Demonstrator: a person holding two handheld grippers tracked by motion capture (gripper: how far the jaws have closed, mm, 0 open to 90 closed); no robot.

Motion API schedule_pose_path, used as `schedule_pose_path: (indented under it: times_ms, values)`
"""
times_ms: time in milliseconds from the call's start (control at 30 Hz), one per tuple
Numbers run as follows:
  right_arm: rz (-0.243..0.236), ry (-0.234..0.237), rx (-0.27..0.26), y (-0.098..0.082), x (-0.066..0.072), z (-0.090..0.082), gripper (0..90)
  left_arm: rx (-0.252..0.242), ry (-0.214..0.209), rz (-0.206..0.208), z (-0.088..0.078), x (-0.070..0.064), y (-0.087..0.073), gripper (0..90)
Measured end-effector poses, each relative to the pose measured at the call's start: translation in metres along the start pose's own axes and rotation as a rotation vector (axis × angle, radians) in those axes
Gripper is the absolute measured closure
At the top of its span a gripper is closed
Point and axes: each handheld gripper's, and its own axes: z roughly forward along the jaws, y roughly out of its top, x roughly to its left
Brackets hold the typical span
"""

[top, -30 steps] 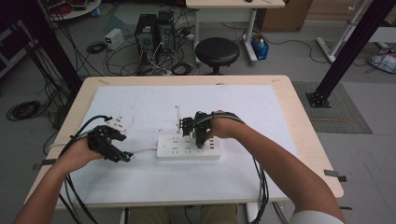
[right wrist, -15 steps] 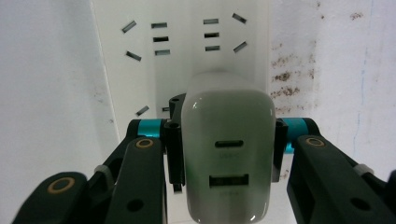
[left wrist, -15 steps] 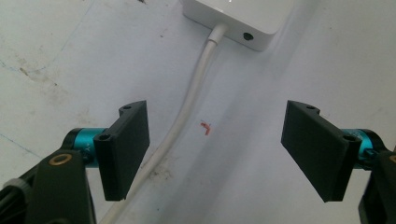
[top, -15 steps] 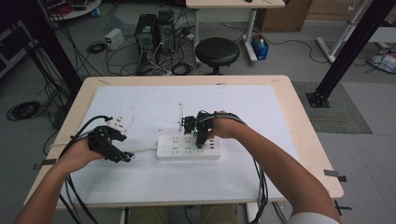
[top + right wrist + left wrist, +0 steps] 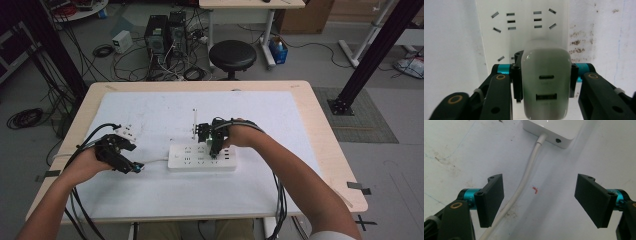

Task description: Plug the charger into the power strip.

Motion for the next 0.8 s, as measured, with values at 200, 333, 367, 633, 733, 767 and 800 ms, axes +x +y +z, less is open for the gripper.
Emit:
schedule_pose_path:
  times_ms: [200,333,367,633,733,767,800]
  values:
    - [0.043,-0.003,-0.063,-0.008,0.0,-0.009,42.3,-0.005,0.003,-0.003,-0.001,0.001,-0.003,23.6]
    - [0.044,-0.034,-0.118,-0.006,0.001,-0.019,56.5,-0.007,0.004,0.001,-0.003,0.0,-0.005,23.6]
    - [0.038,-0.037,-0.114,-0.005,0.002,-0.021,59.7,-0.008,0.004,-0.006,-0.002,0.0,-0.006,23.6]
    - [0.019,-0.054,-0.023,0.005,0.008,-0.021,62.1,-0.008,-0.001,-0.001,-0.001,0.0,-0.007,23.6]
    - [0.009,-0.059,0.019,0.008,0.01,-0.019,62.2,-0.011,-0.004,-0.004,0.0,0.0,-0.006,23.6]
    - [0.003,-0.068,0.025,0.01,0.011,-0.018,62.4,-0.009,-0.002,0.0,0.0,0.0,-0.005,23.6]
    - [-0.012,-0.073,0.029,0.011,0.012,-0.017,62.5,-0.015,-0.005,-0.004,0.001,-0.001,-0.005,23.6]
